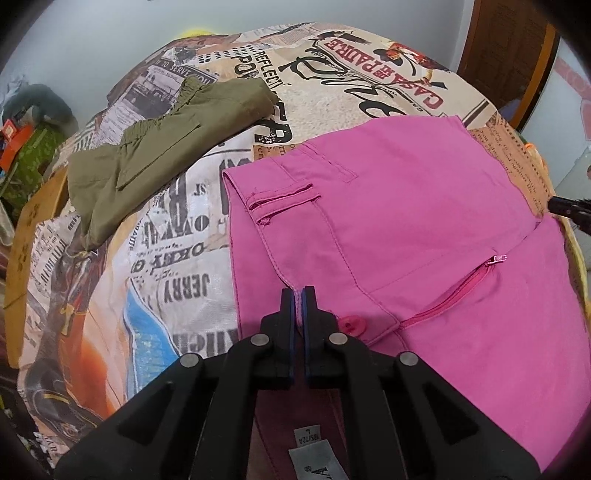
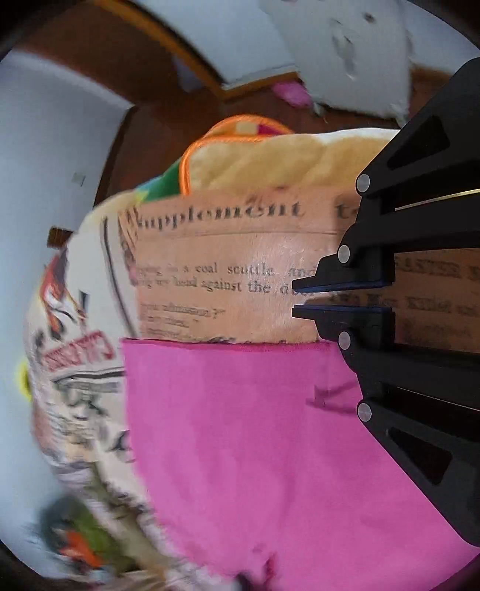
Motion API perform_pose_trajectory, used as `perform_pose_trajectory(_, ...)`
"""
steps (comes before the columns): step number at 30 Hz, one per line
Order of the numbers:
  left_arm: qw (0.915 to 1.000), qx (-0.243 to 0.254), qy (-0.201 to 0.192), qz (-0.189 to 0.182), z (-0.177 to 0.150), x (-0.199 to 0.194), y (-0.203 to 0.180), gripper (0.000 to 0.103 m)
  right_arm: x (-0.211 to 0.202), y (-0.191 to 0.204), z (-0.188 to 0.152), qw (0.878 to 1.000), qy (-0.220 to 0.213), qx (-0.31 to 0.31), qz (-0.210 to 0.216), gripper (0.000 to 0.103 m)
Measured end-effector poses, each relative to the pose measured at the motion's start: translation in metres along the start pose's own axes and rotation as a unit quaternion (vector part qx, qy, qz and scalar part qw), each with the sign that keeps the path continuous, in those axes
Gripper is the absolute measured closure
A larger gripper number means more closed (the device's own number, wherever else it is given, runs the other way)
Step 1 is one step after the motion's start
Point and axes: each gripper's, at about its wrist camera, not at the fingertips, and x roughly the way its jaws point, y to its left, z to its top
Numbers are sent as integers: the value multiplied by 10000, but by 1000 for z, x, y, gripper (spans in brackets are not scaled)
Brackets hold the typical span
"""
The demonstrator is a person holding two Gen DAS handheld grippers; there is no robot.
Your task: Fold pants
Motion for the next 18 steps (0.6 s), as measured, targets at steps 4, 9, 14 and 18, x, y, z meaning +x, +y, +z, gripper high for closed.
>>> perform_pose_trajectory(4, 9999, -116, 0, -98, 0, 0, 4, 96, -34, 10, -3, 9947, -364, 396, 871, 67)
perform_pose_trajectory(9, 10000, -16, -19, 34, -1, -1, 0, 96, -14, 60, -20, 9953, -193, -274, 908, 65)
perform_pose_trajectory(14, 10000, -6, -63, 39, -2, -1, 0, 96, 7, 38, -25, 9975, -105, 10, 701, 59)
perform_pose_trajectory(18, 9999, -80, -74, -43, -2, -1, 3, 96, 6, 21, -34, 9997, 49, -217, -68, 59)
